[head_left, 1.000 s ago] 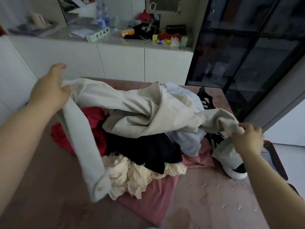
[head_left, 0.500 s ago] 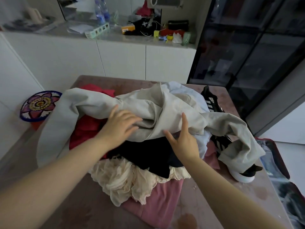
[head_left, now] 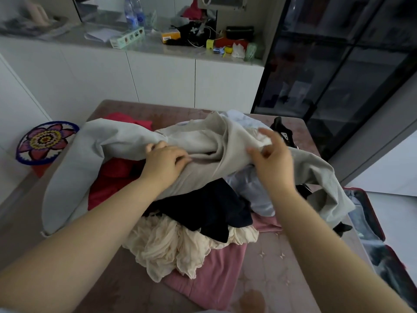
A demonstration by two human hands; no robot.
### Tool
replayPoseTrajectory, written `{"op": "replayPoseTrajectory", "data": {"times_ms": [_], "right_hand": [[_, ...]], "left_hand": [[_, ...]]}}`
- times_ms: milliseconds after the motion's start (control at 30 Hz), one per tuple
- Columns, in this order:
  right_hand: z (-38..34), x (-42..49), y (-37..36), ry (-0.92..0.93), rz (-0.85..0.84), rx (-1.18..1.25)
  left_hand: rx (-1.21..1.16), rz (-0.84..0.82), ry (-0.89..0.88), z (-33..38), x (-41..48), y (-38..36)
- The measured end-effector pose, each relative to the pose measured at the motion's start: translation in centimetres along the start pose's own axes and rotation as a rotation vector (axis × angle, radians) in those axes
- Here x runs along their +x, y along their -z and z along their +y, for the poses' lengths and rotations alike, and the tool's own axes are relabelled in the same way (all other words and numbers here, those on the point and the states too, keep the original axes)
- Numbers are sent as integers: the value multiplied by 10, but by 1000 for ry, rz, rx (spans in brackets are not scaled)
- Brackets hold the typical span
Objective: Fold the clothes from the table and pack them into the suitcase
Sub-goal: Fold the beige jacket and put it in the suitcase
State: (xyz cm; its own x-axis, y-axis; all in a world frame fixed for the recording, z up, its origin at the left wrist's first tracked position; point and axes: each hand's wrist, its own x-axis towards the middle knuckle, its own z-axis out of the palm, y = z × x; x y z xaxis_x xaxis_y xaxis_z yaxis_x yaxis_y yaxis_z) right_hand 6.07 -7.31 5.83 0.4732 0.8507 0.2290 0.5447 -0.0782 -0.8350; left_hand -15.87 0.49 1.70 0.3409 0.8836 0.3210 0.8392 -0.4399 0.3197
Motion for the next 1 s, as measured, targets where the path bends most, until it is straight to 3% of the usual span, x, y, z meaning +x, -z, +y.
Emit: {"op": "replayPoseTrajectory", "data": {"times_ms": [100,167,233,300,400,467,533,567,633,700,733,900,1000], "right_hand": [[-23,23,45,72,70,2],[-38,36,68,98,77,1],[-44,50,73,84,81,-9],[-36,58,59,33,45,-84],[-5,46,27,-40,-207,-213],[21,28,19,33,-430,-339],[42,7,24,154,-512,-515],[56,-3,28,205,-459,-541],[79,-29,39,199,-189,-419],[100,-58,47,39,84,-239],[108,-70,47,-36,130,-190],[121,-87,28,-198,5,-86],[113,-75,15,-301,25,-20]], "left_hand": [[-373,-35,69,25,8,42],[-773,-159,148,45,8,73],[-971,-242,253,54,9,83],[-866,-261,305,52,10,74],[-291,-301,263,36,0,36],[-29,-284,285,24,-15,12],[7,-245,349,11,-29,-3],[-29,-214,365,5,-34,-9],[-135,-122,350,0,-42,-16],[-214,-53,303,-1,-48,-19],[-242,-40,282,-1,-51,-20],[-127,47,44,-4,-63,-20],[-160,-15,47,-6,-76,-24]]}}
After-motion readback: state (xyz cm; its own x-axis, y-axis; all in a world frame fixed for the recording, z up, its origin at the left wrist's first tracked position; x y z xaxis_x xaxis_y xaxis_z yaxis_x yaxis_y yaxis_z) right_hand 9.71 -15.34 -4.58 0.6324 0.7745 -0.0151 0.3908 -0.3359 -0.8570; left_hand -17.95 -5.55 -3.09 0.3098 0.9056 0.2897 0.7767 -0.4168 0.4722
